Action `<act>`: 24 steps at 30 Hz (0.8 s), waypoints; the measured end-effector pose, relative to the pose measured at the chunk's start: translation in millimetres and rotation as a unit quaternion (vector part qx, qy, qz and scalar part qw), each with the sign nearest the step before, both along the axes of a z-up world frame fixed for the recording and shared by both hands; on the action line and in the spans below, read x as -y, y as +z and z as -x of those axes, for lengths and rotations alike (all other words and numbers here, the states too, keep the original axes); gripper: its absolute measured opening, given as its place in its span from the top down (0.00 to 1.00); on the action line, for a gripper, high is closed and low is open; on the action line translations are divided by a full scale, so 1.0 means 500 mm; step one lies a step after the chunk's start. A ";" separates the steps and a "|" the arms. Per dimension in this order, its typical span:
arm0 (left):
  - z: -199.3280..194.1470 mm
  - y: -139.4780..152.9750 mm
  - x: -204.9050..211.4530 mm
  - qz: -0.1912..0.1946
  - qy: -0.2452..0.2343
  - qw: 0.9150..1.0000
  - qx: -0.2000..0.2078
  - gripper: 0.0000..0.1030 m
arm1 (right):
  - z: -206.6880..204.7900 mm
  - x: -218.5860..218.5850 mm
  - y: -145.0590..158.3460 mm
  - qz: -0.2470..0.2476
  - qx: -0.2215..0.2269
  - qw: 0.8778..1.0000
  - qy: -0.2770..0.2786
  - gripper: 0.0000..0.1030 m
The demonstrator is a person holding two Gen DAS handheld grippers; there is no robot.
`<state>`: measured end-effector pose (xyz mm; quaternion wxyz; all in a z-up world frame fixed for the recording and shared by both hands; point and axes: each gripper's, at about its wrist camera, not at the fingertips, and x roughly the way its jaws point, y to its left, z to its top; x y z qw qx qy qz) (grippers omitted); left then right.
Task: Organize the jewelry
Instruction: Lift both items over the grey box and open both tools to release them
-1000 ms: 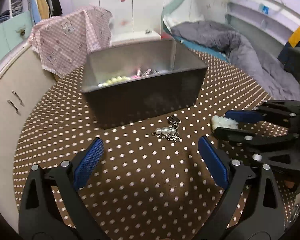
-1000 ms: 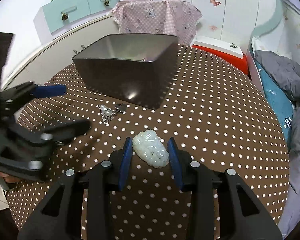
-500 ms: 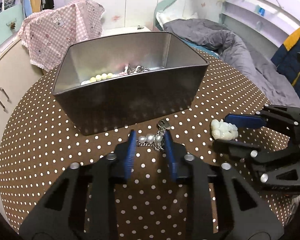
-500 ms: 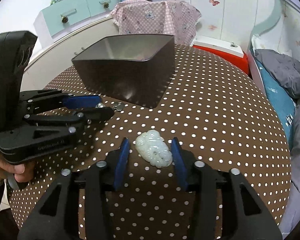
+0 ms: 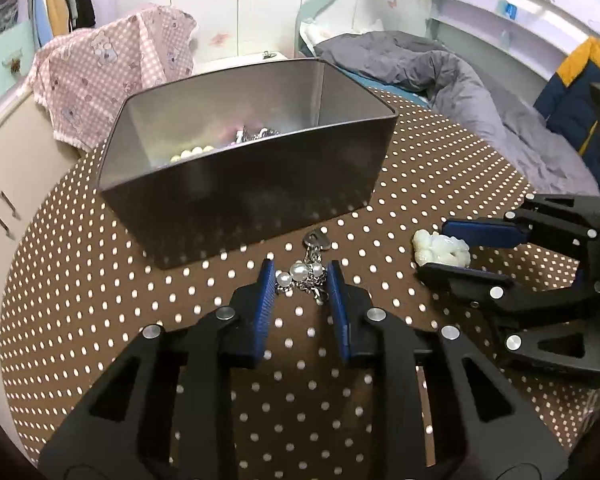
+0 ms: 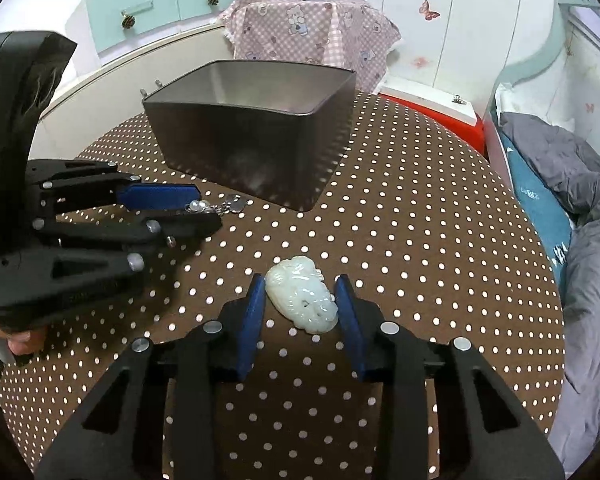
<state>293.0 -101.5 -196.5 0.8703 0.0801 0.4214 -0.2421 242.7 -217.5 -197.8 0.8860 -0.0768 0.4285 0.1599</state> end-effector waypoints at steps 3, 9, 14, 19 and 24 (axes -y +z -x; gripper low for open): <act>0.016 0.006 -0.018 0.006 0.004 1.000 -0.001 0.75 | 0.014 0.002 0.004 -0.013 -0.004 1.000 0.002 0.68; 0.060 0.049 -0.070 0.030 0.022 0.999 0.016 0.75 | 0.035 0.005 0.037 -0.029 0.006 1.000 0.006 0.68; 0.092 0.115 -0.115 0.049 0.034 0.997 0.049 0.75 | 0.041 0.002 0.086 -0.046 0.028 0.998 0.012 0.68; 0.107 0.182 -0.151 0.079 0.046 0.993 0.074 0.75 | 0.040 -0.002 0.153 -0.065 0.058 0.996 0.022 0.68; 0.104 0.251 -0.171 0.100 0.051 0.988 0.105 0.75 | 0.023 0.004 0.222 -0.086 0.090 0.992 0.028 0.68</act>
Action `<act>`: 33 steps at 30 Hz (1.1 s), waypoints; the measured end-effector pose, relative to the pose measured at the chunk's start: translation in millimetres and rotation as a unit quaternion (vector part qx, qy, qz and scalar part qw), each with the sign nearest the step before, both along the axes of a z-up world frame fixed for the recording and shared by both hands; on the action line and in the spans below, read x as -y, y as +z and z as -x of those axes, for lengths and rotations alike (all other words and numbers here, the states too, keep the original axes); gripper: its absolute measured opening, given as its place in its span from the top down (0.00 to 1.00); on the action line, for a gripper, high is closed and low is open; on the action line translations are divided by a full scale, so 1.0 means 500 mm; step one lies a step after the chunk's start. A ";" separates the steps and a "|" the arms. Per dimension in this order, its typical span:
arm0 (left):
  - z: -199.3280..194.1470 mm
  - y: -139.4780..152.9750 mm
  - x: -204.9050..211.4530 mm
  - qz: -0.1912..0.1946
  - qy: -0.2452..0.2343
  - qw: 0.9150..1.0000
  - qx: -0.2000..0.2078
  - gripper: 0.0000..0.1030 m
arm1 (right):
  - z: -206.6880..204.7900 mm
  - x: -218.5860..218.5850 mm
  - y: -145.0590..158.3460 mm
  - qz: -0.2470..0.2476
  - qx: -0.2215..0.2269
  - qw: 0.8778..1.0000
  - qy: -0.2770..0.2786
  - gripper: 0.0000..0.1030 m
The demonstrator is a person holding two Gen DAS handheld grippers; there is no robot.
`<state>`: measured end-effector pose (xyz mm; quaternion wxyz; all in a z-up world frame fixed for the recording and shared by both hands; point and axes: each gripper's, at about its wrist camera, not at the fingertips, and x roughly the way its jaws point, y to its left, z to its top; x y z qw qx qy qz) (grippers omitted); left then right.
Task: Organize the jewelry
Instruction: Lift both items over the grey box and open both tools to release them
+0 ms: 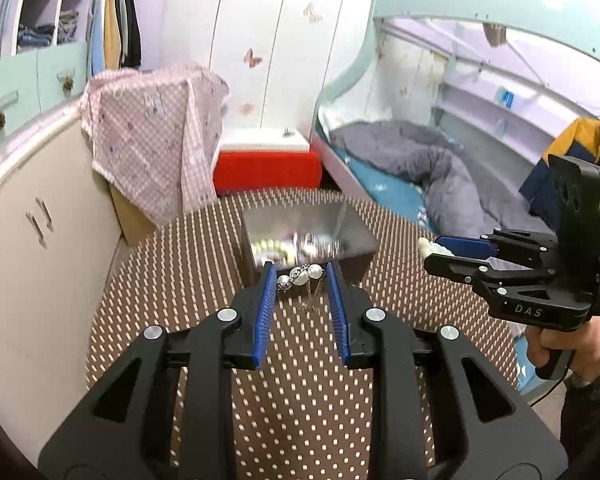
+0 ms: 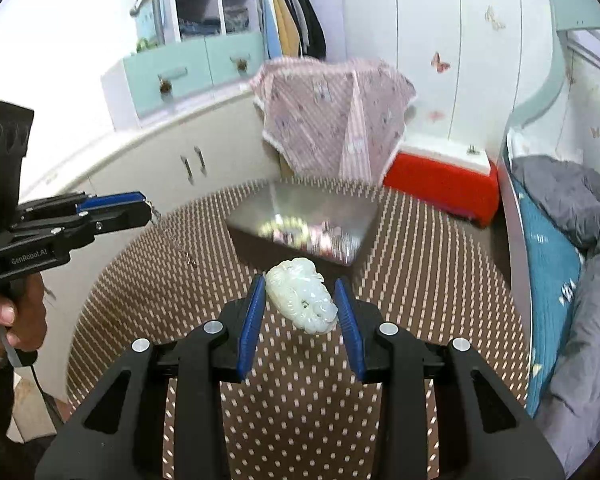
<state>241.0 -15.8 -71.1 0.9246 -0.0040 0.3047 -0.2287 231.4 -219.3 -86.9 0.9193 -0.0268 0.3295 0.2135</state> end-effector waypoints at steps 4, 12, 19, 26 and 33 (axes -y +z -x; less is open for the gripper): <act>-0.014 0.059 0.011 0.004 0.002 0.999 0.032 0.75 | -0.023 -0.005 0.066 -0.015 0.029 0.999 0.007 0.68; -0.077 0.136 0.039 0.017 0.000 0.998 0.058 0.75 | -0.101 -0.011 0.138 -0.051 0.035 0.998 0.006 0.68; -0.161 0.096 0.066 0.015 0.010 1.000 0.016 0.75 | -0.187 -0.007 0.102 -0.076 -0.018 0.997 -0.013 0.68; -0.231 0.031 0.078 0.011 0.022 0.999 -0.034 0.74 | -0.266 0.007 0.038 -0.102 -0.076 0.991 -0.036 0.67; -0.243 0.008 0.065 -0.001 0.052 0.998 -0.035 0.14 | -0.273 0.027 0.014 -0.124 -0.086 0.986 -0.074 0.16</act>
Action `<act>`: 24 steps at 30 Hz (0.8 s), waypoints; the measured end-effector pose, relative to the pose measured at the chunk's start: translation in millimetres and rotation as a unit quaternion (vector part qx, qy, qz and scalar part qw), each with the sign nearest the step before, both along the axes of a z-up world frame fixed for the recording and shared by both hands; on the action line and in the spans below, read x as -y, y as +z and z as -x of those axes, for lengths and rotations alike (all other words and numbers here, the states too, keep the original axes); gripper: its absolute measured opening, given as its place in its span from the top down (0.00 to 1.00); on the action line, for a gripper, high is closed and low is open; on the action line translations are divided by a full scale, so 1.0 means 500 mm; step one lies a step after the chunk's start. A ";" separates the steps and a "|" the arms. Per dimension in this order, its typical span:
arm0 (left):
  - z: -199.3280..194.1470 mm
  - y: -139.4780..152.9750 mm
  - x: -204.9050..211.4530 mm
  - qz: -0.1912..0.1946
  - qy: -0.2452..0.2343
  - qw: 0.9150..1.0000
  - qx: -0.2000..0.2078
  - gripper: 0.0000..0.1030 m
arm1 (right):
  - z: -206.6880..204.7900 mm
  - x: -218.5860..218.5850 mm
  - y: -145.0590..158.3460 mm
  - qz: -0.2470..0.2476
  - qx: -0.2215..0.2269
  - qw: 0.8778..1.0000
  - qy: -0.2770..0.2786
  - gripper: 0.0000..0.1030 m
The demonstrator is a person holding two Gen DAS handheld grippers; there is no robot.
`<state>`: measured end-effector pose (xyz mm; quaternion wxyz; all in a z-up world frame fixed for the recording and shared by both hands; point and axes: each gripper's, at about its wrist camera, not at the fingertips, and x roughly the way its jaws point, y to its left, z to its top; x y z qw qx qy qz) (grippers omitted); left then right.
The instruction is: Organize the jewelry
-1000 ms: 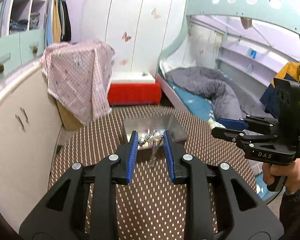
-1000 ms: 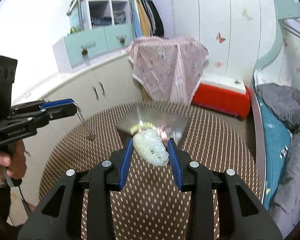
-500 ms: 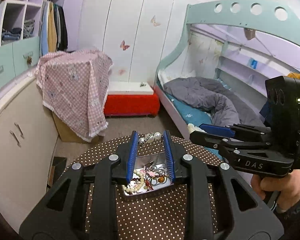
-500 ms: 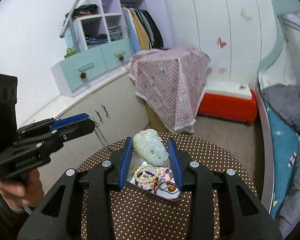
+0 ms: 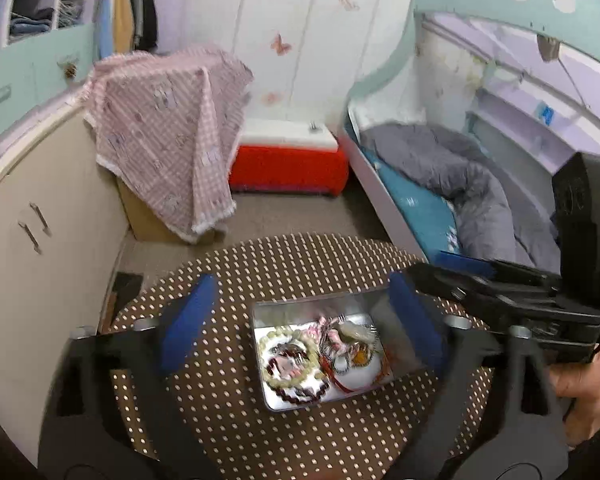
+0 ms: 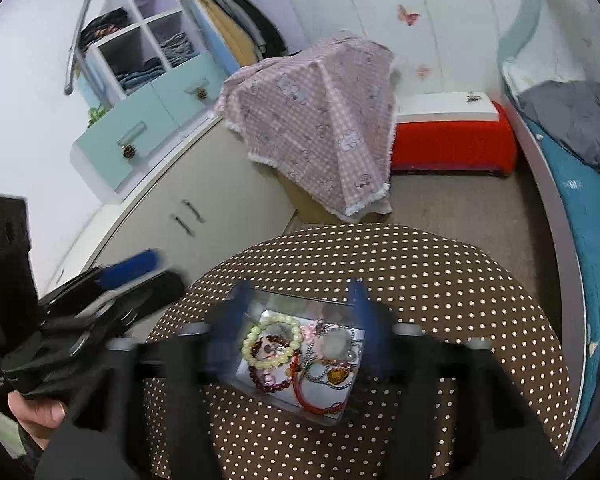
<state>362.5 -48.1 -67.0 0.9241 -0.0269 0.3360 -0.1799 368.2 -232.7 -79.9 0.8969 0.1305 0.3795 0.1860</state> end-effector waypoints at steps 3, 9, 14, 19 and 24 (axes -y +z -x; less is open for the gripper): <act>0.008 0.004 -0.014 -0.004 0.014 1.000 -0.001 0.12 | 0.014 0.006 0.009 0.001 0.008 1.000 -0.012 0.07; 0.047 0.025 -0.035 -0.019 0.043 0.999 0.023 0.10 | 0.038 0.012 0.029 0.008 0.023 0.999 -0.030 0.07; 0.085 0.051 -0.047 -0.030 0.061 0.997 0.045 0.09 | 0.073 -0.002 0.054 0.021 0.038 0.999 -0.028 0.07; 0.140 0.081 -0.059 -0.039 0.075 0.994 0.071 0.09 | 0.120 -0.009 0.087 0.029 0.058 0.997 -0.032 0.07; 0.212 0.112 -0.067 -0.039 0.092 0.990 0.096 0.09 | 0.186 -0.022 0.123 0.048 0.087 0.994 -0.043 0.07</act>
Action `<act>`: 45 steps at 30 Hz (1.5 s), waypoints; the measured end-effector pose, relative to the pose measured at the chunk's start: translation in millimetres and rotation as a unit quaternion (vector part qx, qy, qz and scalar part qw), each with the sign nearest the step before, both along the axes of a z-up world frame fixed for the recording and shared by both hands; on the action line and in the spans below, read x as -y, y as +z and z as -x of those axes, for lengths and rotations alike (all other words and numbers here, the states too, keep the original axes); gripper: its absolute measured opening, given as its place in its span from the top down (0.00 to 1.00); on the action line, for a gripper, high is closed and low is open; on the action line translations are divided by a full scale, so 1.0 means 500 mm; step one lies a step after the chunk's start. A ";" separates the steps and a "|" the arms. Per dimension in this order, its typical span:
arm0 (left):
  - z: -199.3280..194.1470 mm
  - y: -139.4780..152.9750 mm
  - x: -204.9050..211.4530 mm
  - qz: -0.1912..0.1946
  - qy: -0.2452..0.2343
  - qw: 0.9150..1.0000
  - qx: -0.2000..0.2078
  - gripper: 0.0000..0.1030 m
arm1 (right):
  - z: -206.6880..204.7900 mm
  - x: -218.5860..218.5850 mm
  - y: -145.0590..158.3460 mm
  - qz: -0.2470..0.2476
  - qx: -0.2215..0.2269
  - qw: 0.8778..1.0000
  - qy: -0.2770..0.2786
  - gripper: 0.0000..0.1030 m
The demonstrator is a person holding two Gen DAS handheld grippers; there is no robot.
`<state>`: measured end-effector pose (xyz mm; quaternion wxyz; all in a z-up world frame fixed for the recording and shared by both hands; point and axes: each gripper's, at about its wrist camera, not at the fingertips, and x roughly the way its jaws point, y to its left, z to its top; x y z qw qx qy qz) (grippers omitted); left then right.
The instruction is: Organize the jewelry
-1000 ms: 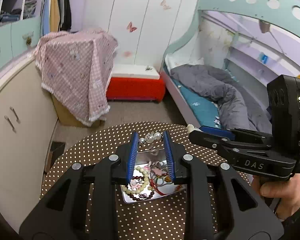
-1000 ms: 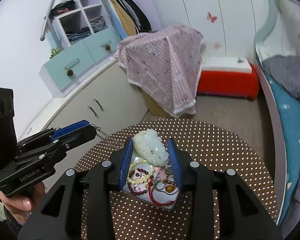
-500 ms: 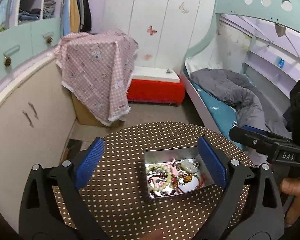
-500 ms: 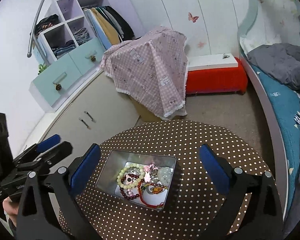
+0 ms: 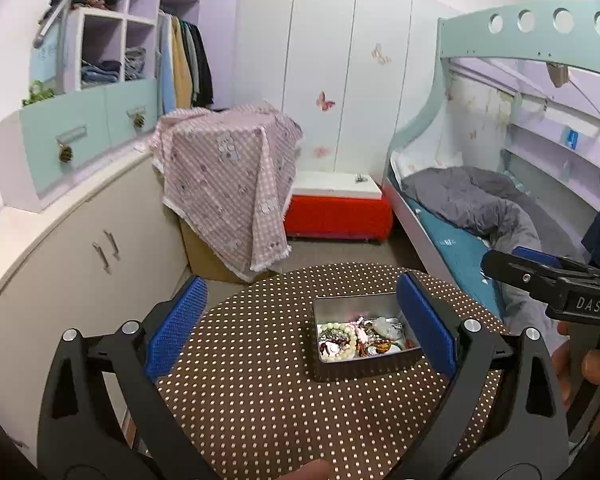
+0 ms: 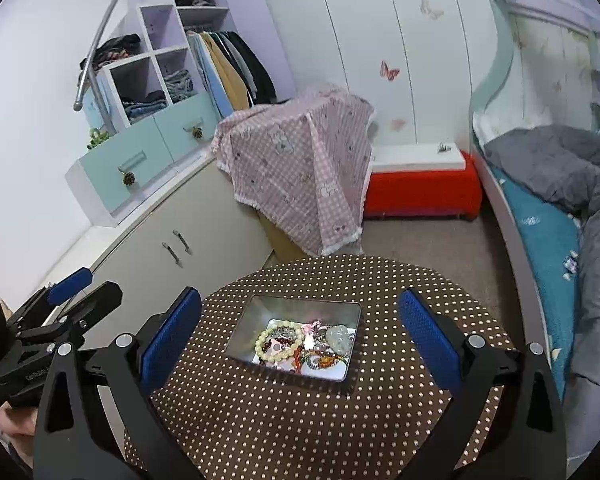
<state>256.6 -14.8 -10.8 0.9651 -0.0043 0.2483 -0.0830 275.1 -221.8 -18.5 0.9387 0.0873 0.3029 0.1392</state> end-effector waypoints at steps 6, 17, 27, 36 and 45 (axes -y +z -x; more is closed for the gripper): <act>0.101 0.024 -0.001 -0.014 0.020 0.999 0.036 0.06 | 0.100 -0.022 0.023 0.035 0.036 0.999 -0.017 0.07; 0.241 0.041 0.006 -0.032 0.043 0.994 0.090 0.06 | 0.258 -0.039 0.012 0.078 0.074 0.991 -0.075 0.07; 0.359 0.026 -0.013 -0.021 0.059 0.990 0.126 0.06 | 0.407 -0.060 0.022 0.088 0.131 0.982 -0.108 0.07; 0.460 0.029 -0.025 -0.024 0.069 0.985 0.156 0.06 | 0.496 -0.087 0.037 0.086 0.173 0.975 -0.111 0.07; 0.480 0.028 -0.035 -0.028 0.080 0.985 0.148 0.06 | 0.521 -0.103 0.047 0.088 0.188 0.972 -0.111 0.07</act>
